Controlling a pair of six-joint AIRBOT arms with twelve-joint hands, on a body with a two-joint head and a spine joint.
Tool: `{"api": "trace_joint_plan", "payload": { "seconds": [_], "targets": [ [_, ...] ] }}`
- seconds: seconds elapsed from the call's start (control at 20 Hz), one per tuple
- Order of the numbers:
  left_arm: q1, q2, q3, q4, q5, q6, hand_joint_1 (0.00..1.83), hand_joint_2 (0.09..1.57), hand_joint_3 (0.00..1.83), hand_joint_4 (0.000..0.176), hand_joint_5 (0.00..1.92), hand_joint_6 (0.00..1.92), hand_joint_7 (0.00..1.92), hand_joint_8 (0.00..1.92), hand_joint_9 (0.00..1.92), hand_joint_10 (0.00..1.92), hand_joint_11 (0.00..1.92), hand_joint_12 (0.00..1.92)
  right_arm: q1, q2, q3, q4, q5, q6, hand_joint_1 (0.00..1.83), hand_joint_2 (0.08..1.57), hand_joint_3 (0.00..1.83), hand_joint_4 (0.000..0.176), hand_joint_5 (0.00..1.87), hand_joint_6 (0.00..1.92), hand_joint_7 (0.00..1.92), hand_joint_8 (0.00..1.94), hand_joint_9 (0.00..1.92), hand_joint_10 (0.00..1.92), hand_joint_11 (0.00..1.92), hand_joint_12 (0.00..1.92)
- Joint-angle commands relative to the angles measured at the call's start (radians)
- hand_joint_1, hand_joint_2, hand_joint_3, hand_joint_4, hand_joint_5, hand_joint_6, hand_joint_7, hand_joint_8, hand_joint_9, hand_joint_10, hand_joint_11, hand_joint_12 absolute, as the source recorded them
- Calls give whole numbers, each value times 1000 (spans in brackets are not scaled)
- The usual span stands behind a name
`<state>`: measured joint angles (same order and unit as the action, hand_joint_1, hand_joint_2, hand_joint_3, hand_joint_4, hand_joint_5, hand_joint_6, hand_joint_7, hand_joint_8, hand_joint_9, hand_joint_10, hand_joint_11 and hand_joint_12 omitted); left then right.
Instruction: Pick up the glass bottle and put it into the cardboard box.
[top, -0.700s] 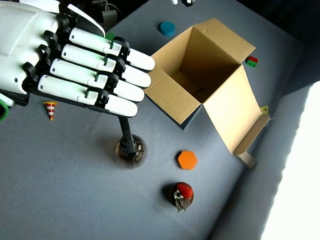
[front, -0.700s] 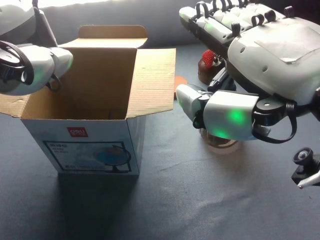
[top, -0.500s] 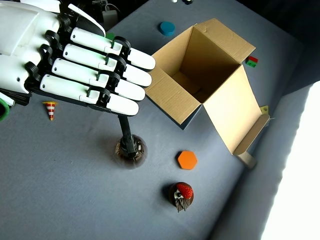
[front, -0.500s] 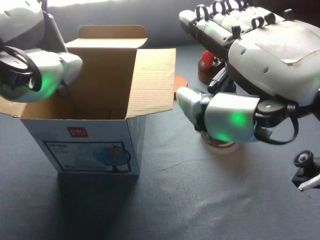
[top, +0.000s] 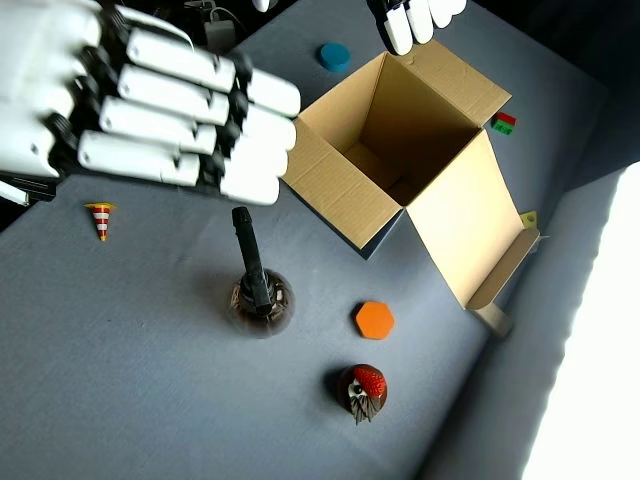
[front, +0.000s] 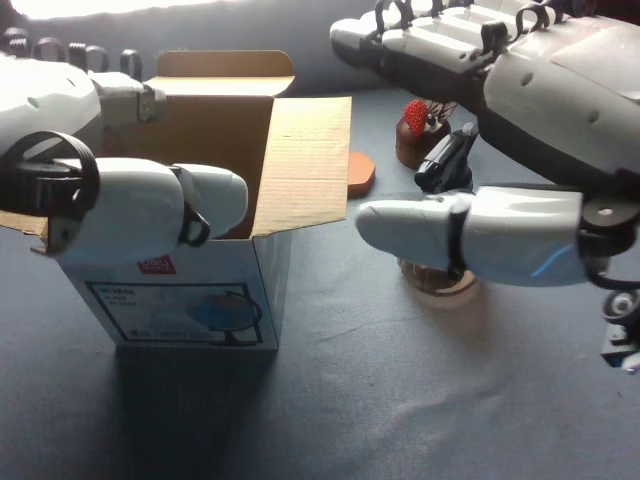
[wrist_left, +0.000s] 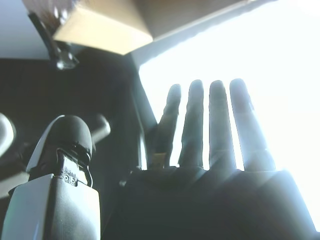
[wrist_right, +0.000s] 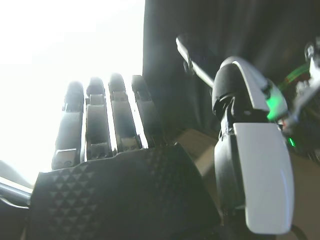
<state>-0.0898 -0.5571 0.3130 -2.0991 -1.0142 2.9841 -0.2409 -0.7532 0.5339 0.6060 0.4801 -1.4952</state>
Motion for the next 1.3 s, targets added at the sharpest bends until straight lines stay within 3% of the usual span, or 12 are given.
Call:
{"api": "trace_joint_plan", "payload": {
  "seconds": [0.0, 0.25, 0.3, 0.35, 0.45, 0.5, 0.7, 1.0, 1.1, 1.25],
  "targets": [
    [-20, 5, -9, 66, -16, -1, 0, 1131, 11, 0, 146, 4, 149, 0, 116, 3, 0, 294, 13, 9, 10, -72, 36, 61, 263, 1163, 12, 0, 129, 6, 132, 0, 96, 0, 0, 101],
    [-80, -1, -123, 23, -221, -51, 0, 1138, 11, 0, 160, 7, 161, 4, 120, 3, 0, 299, -54, 61, 152, -755, 136, 798, 315, 1148, 2, 0, 124, 3, 129, 0, 96, 0, 0, 96],
    [-85, -8, -154, 20, -269, -81, 0, 1140, 11, 0, 164, 9, 164, 5, 123, 4, 0, 299, -60, 63, 204, -902, 161, 960, 430, 1100, 0, 0, 124, 3, 129, 1, 96, 1, 0, 93],
    [-86, -12, -172, 9, -300, -88, 0, 1142, 9, 0, 164, 6, 166, 3, 126, 3, 0, 310, -60, 62, 237, -974, 170, 1057, 639, 1045, 0, 0, 125, 3, 128, 2, 94, 2, 0, 89],
    [-76, -16, -206, 5, -366, -126, 0, 1148, 9, 0, 157, 2, 161, 0, 121, 1, 0, 315, -58, 47, 312, -1056, 189, 1215, 1087, 965, 0, 0, 123, 2, 124, 0, 90, 0, 0, 73],
    [-65, -16, -219, 5, -385, -140, 0, 1153, 11, 0, 157, 1, 154, 0, 116, 0, 0, 314, -47, 35, 353, -1093, 187, 1288, 1179, 954, 0, 0, 121, 1, 124, 0, 91, 0, 0, 47],
    [-4, -16, -252, 5, -386, -211, 0, 1151, 8, 0, 178, 9, 175, 9, 122, 4, 0, 309, -6, -12, 457, -1246, 146, 1466, 1222, 946, 0, 0, 97, 0, 99, 0, 83, 0, 0, 0],
    [178, -22, -288, 92, -371, -453, 0, 1154, 5, 0, 177, 4, 188, 5, 129, 1, 0, 333, 87, -64, 575, -1624, 72, 1820, 1226, 949, 0, 0, 88, 4, 85, 2, 74, 1, 0, 0],
    [218, -33, -283, 115, -353, -483, 0, 1155, 3, 0, 172, 1, 168, 1, 104, 0, 0, 291, 93, -83, 613, -1650, 65, 1853, 1227, 948, 0, 0, 94, 6, 89, 3, 78, 2, 0, 0],
    [299, -80, -262, 180, -344, -566, 0, 1159, 4, 0, 169, 0, 167, 2, 104, 1, 0, 283, 124, -130, 699, -1869, 83, 2079, 1223, 945, 0, 0, 97, 7, 96, 5, 82, 4, 0, 0]
  ]
}}
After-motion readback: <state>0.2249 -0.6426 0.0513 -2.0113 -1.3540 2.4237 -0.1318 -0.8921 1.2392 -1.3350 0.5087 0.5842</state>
